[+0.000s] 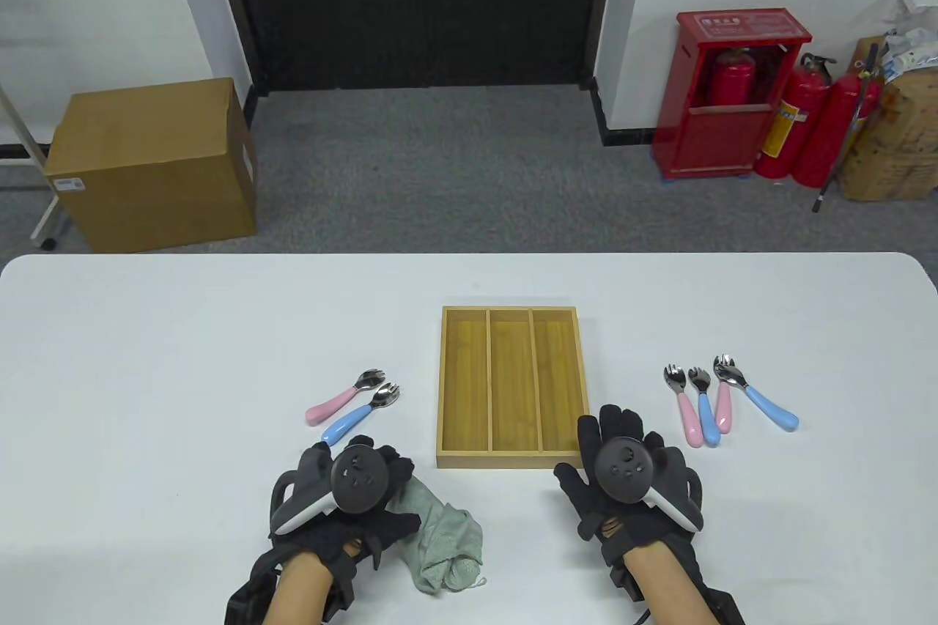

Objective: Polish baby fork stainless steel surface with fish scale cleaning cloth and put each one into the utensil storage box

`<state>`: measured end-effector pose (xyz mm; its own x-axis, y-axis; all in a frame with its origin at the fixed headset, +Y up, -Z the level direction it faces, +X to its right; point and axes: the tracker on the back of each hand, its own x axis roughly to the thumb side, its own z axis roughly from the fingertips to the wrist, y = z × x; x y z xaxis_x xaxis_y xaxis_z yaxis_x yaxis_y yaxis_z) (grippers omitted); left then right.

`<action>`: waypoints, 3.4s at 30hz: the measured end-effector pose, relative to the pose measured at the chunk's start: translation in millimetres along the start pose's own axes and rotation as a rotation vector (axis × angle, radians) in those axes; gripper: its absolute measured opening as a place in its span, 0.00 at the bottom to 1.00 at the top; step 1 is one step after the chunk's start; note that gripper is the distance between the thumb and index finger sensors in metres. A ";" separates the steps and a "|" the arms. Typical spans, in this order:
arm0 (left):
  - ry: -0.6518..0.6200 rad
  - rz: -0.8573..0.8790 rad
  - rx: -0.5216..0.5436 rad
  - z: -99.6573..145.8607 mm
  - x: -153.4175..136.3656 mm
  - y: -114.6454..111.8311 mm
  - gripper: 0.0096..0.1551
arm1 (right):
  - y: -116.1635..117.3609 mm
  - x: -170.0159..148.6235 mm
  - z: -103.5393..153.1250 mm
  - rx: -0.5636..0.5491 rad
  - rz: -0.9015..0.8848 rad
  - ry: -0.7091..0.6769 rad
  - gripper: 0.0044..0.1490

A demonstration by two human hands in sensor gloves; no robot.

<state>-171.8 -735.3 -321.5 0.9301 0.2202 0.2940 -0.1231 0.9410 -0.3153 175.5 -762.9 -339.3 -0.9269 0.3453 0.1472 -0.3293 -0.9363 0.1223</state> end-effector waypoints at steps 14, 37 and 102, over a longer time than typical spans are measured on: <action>0.053 -0.160 -0.086 -23.9 26.1 -28.9 0.32 | 0.3 1.5 1.9 0.017 0.028 0.008 0.51; 0.029 0.202 0.288 -0.1 -4.1 7.7 0.34 | -8.2 -22.6 -3.4 -0.036 0.058 0.114 0.49; 0.033 0.483 0.347 -2.5 -21.3 -4.7 0.26 | -99.1 -124.2 -11.7 -0.496 -0.475 0.559 0.30</action>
<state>-190.2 -745.0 -328.5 0.7503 0.6413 0.1607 -0.6356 0.7666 -0.0914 321.2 -713.8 -381.2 -0.5823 0.7438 -0.3283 -0.6214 -0.6675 -0.4102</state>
